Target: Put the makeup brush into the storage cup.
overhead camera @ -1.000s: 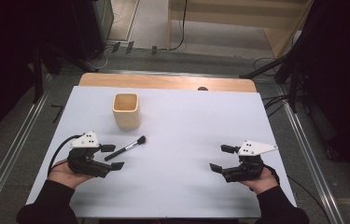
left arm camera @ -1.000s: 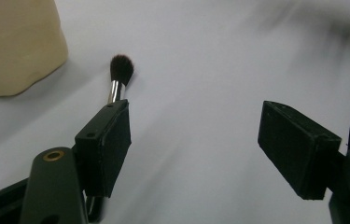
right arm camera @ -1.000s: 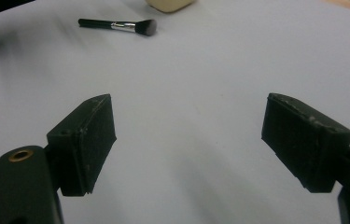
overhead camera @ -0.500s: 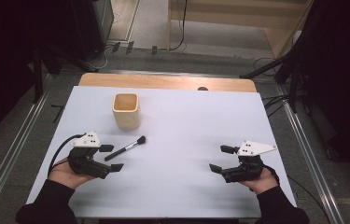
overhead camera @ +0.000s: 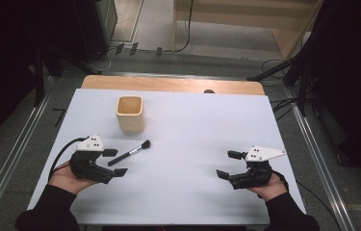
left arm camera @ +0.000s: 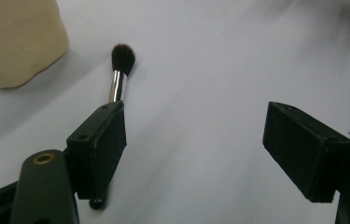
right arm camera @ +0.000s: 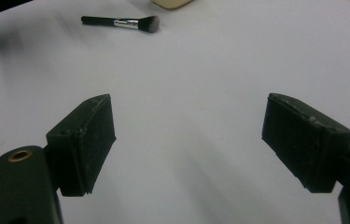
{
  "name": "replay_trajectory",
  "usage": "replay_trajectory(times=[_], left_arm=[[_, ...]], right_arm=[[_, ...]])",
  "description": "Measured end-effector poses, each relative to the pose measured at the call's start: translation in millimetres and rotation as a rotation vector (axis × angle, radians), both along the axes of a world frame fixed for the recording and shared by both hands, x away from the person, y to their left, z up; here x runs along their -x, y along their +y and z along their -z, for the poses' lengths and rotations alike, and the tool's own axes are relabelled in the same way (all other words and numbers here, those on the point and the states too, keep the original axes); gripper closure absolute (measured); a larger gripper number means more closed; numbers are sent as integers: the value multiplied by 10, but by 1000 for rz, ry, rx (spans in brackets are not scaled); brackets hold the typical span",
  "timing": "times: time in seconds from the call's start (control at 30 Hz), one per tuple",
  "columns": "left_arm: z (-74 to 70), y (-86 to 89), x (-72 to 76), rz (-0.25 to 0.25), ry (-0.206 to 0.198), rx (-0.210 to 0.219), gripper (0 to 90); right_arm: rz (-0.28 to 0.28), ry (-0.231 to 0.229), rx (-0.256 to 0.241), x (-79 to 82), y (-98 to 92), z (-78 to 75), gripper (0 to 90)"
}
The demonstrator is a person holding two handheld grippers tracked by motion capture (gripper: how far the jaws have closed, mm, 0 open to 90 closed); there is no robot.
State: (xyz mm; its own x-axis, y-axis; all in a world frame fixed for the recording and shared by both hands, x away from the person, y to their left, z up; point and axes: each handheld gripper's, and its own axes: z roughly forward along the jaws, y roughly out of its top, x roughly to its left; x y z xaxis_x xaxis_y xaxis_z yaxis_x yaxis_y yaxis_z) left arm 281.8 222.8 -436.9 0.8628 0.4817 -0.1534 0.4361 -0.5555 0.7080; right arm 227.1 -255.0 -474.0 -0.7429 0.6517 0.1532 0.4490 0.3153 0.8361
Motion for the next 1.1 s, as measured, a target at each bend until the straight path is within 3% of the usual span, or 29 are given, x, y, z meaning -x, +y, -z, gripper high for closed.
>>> replay_trajectory(times=[0.17,0.27,0.33,0.7,0.9,1.1], left_arm=[[7,3,-15,-16,8,-6,223],[-32,33,-77,-12,46,31,223],[-54,44,-78,-14,37,34,223],[-35,-11,-121,-26,28,-13,229],[-97,-27,-187,-53,33,-10,234],[-148,-63,-237,-52,10,-51,234]], right_arm=[[7,11,-1,-5,-11,7,185],[1,11,-14,-15,-8,12,185],[-4,11,-11,-18,-6,17,185],[2,18,-9,-17,-7,21,185],[3,16,-15,-17,-7,16,186],[10,11,-16,-9,-14,7,186]])
